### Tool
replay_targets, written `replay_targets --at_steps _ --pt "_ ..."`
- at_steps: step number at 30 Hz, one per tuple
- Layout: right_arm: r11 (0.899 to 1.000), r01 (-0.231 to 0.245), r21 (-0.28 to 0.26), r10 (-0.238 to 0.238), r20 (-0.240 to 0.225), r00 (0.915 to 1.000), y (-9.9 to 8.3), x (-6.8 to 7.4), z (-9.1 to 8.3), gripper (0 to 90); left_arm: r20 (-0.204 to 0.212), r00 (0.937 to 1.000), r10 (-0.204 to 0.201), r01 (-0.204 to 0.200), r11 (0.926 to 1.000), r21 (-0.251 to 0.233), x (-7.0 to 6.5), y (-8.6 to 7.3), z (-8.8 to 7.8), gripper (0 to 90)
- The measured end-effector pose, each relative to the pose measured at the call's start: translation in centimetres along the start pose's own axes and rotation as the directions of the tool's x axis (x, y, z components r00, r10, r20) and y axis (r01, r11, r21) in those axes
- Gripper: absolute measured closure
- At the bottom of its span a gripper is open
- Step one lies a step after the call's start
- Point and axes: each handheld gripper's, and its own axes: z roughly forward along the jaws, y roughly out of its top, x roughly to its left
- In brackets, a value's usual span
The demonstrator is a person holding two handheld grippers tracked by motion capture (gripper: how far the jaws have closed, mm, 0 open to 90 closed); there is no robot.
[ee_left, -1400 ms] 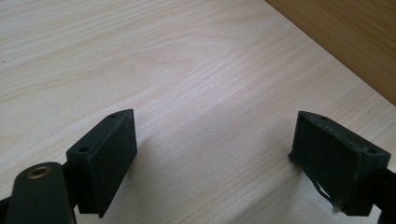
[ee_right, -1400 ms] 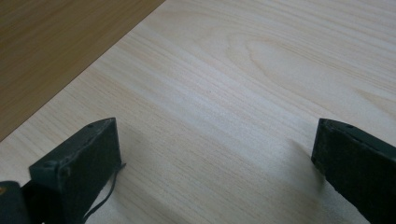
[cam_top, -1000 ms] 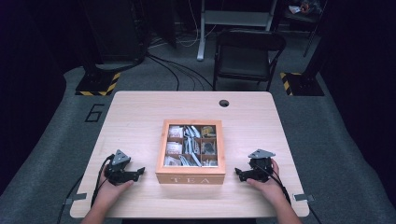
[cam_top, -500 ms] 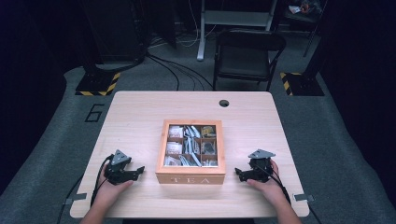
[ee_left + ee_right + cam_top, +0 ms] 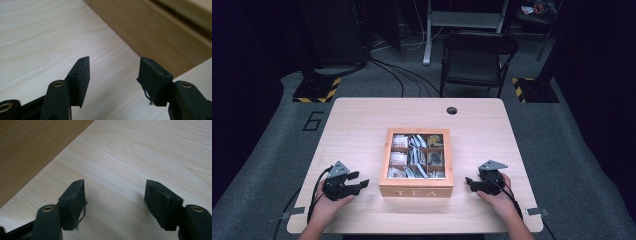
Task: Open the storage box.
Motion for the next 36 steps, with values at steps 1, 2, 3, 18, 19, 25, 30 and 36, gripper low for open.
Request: replay_targets --at_steps 1,2,3,18,19,25,30,36 --pt "1.000 0.000 0.000 0.000 0.000 1.0000 0.0 0.0 0.0 33.8 0.000 1.0000 0.000 0.000 1.0000 0.000 0.0 0.0 0.0 42.2" --pt "1.000 -0.007 0.003 0.007 0.000 1.0000 0.0 0.1 0.0 34.4 -0.002 1.0000 0.006 -0.006 0.9999 -0.011 -0.3 0.1 -0.2 42.2" --pt "1.000 0.005 0.008 -0.005 0.000 1.0000 0.1 0.1 -0.1 35.0 0.003 0.9999 0.013 -0.013 0.9998 -0.015 -0.5 0.3 -0.4 41.8" --pt "1.000 0.017 -0.002 -0.017 -0.015 0.9998 0.6 0.7 -1.0 43.1 0.121 0.9907 0.061 -0.055 0.9970 -0.054 -3.6 2.2 -2.6 45.0" --pt "1.000 0.017 -0.002 -0.017 -0.015 0.9998 0.6 0.7 -1.0 43.1 0.121 0.9907 0.061 -0.055 0.9970 -0.054 -3.6 2.2 -2.6 45.1" --pt "1.000 0.025 -0.014 -0.025 -0.013 0.9996 0.7 0.5 -1.1 43.0 0.151 0.9829 0.105 -0.099 0.9941 -0.043 -5.0 2.5 -2.2 48.0" --pt "1.000 0.023 -0.013 -0.023 -0.019 0.9995 0.7 0.5 -1.1 42.6 0.159 0.9808 0.113 -0.110 0.9935 -0.030 -5.4 2.5 -1.7 55.0" --pt "1.000 0.013 -0.014 -0.014 -0.020 0.9997 0.7 0.5 -1.1 42.7 0.151 0.9808 0.123 -0.122 0.9924 -0.014 -5.7 2.1 -1.2 60.5"
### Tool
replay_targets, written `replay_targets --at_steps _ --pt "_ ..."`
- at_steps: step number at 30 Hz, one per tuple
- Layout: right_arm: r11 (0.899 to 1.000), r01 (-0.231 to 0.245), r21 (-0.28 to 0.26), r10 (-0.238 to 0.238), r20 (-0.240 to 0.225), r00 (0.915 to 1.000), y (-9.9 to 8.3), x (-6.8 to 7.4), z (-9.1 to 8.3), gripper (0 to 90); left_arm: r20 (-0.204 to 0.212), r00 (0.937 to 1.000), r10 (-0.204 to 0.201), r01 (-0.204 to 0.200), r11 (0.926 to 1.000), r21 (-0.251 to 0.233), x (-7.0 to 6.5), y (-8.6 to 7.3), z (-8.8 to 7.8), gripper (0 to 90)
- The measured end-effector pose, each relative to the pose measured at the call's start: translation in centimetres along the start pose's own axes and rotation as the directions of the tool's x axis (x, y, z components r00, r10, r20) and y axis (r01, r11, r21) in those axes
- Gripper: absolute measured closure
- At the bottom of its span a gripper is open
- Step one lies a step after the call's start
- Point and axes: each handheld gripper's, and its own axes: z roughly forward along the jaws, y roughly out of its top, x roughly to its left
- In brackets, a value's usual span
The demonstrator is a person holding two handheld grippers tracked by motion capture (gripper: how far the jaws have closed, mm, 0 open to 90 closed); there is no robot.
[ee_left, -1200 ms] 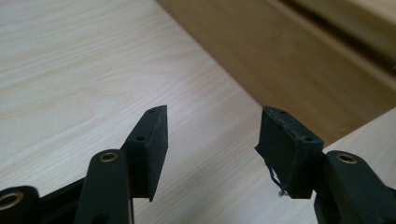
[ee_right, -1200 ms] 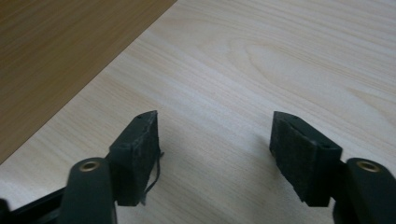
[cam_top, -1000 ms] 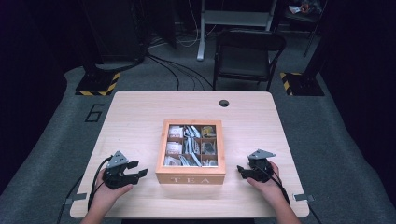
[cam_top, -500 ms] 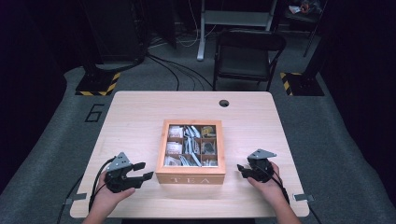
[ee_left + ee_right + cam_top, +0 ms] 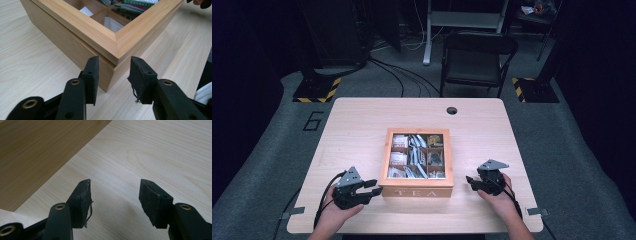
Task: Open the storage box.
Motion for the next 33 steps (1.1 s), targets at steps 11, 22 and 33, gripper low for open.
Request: replay_targets --at_steps 11,22,33 --pt "1.000 0.007 -0.021 -0.008 -0.014 0.9999 0.1 -0.1 -0.3 47.8 -0.020 0.9998 0.011 -0.010 0.9998 0.018 -0.4 0.1 0.7 67.3" --pt "0.999 0.002 -0.036 -0.003 -0.050 0.9987 0.6 0.0 -0.9 48.1 -0.024 0.9997 -0.003 0.003 0.9999 0.013 -0.4 0.4 0.7 67.3" --pt "0.998 0.040 -0.054 -0.047 -0.137 0.9895 2.0 2.1 -2.8 47.6 -0.011 0.9998 -0.015 0.016 0.9998 0.015 -0.2 1.0 0.3 66.9"
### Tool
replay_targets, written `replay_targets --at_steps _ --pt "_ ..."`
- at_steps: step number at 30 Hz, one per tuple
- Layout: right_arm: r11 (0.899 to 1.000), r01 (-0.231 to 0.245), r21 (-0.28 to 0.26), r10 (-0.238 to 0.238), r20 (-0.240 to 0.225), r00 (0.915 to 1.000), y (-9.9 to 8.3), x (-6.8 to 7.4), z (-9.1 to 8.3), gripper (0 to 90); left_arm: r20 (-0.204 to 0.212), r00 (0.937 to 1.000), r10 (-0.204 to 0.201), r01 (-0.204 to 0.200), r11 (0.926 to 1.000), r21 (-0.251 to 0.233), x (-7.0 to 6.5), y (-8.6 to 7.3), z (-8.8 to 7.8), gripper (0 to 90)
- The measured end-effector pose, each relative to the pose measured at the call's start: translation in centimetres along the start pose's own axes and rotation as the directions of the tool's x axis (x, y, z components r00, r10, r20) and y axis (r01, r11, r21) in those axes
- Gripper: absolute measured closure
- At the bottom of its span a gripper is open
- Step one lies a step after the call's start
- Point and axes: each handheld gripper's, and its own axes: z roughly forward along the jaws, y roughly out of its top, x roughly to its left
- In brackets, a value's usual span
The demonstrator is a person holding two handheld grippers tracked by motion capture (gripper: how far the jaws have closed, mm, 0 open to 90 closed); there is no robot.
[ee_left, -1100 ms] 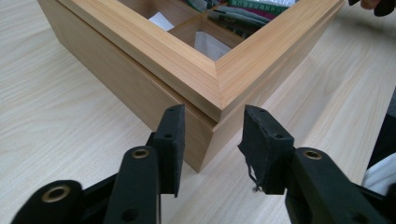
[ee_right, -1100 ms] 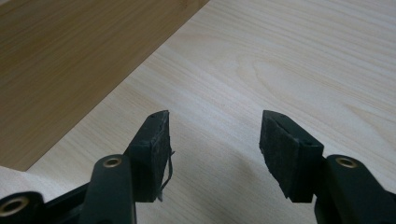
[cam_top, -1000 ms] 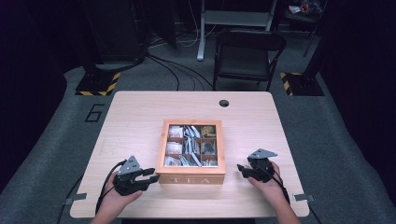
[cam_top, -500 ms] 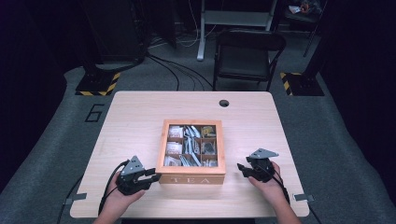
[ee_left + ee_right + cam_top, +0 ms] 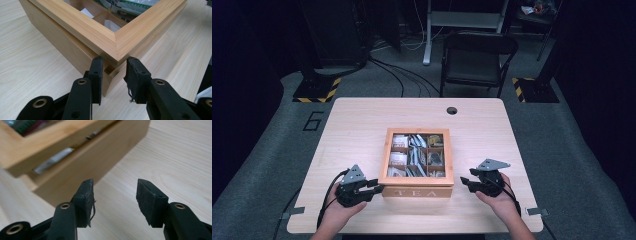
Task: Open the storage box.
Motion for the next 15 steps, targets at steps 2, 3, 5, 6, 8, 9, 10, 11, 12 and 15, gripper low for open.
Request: replay_targets --at_steps 2,3,5,6,8,9,10,11,12,15 --pt "1.000 0.018 -0.008 -0.018 -0.015 0.9997 0.2 0.5 -0.3 47.4 -0.007 1.0000 0.001 -0.001 1.0000 -0.004 0.0 0.1 0.0 66.9" --pt "0.999 0.038 -0.020 -0.039 -0.031 0.9988 0.4 1.2 -0.7 47.3 -0.004 1.0000 0.001 -0.001 1.0000 -0.006 0.0 0.2 -0.1 66.8" --pt "0.998 0.052 -0.026 -0.053 -0.041 0.9978 0.5 1.7 -0.9 47.3 0.008 1.0000 -0.005 0.005 1.0000 -0.005 0.1 0.4 -0.3 66.8" --pt "0.998 0.052 -0.026 -0.053 -0.041 0.9978 0.5 1.7 -0.9 47.3 0.008 1.0000 -0.005 0.005 1.0000 -0.005 0.1 0.4 -0.3 66.7" --pt "0.997 0.072 -0.028 -0.073 -0.050 0.9960 0.5 2.2 -1.2 47.3 0.012 0.9999 -0.007 0.008 1.0000 -0.005 0.2 0.6 -0.4 66.6" --pt "0.997 0.077 -0.029 -0.079 -0.063 0.9949 0.5 2.8 -1.5 47.3 0.015 0.9998 -0.015 0.015 0.9999 -0.008 0.1 0.8 -0.4 66.6" --pt "0.997 0.077 -0.029 -0.079 -0.063 0.9949 0.5 2.8 -1.5 47.3 0.015 0.9998 -0.015 0.015 0.9999 -0.008 0.1 0.8 -0.4 66.6" --pt "0.996 0.082 -0.036 -0.084 -0.076 0.9935 0.6 3.2 -1.7 47.3 0.009 0.9999 -0.007 0.007 1.0000 -0.006 0.1 1.0 -0.4 66.5" --pt "0.996 0.082 -0.036 -0.084 -0.076 0.9935 0.6 3.2 -1.7 47.3 0.009 0.9999 -0.007 0.007 1.0000 -0.006 0.1 1.0 -0.4 66.5" --pt "0.996 0.072 -0.051 -0.076 -0.093 0.9927 0.8 3.9 -1.9 49.1 0.009 0.9999 -0.007 0.007 1.0000 0.001 0.1 1.1 -0.4 66.4"
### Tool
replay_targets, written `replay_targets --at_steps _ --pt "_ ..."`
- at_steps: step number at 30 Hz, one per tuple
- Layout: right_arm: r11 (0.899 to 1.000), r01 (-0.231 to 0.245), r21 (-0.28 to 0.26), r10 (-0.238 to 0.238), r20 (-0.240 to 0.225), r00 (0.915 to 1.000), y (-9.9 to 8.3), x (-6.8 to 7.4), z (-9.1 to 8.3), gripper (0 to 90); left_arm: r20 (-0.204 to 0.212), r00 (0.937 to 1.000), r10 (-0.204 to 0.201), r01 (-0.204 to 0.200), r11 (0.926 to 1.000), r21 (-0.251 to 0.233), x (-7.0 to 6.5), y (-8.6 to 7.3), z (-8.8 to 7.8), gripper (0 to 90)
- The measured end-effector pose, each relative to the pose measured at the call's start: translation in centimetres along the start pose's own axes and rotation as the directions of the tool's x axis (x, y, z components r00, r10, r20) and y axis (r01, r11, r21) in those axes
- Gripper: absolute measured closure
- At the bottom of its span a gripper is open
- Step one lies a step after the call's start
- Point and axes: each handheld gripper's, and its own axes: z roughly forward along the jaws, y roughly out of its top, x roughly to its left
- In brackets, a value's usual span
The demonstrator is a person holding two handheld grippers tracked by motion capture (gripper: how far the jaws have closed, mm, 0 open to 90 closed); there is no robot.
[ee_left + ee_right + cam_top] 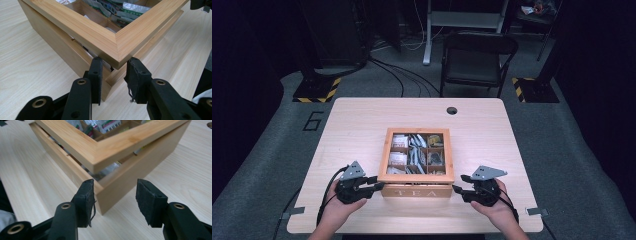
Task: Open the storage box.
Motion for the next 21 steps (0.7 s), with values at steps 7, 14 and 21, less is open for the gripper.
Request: replay_targets --at_steps 7,14,21 --pt "0.999 -0.033 0.013 0.033 -0.019 0.9993 1.1 0.8 0.4 53.1 0.000 1.0000 0.009 -0.009 0.9999 0.011 0.1 0.2 0.0 65.8" --pt "0.999 -0.007 0.033 0.007 -0.019 0.9998 1.9 1.2 1.3 57.4 -0.001 0.9999 0.010 -0.010 0.9999 0.006 0.1 0.4 0.1 64.5" --pt "0.999 -0.027 0.034 0.028 -0.015 0.9995 2.4 1.3 1.4 58.0 0.002 0.9998 0.018 -0.018 0.9998 -0.008 0.3 0.8 -0.1 60.4"
